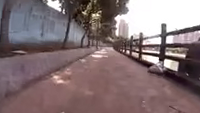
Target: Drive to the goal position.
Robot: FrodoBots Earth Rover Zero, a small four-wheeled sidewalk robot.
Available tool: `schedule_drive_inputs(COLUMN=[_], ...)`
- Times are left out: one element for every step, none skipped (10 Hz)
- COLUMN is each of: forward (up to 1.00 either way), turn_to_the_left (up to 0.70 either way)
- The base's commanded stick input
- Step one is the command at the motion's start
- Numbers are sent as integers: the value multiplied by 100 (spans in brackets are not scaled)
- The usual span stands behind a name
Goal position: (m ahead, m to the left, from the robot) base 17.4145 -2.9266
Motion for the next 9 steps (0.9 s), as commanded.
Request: schedule_drive_inputs(forward=[70, 70, 70, 70, 70, 70, 70, 70, 70], turn_to_the_left=[-3, 0, 0, 0, 0, 0, 0, 0, 0])
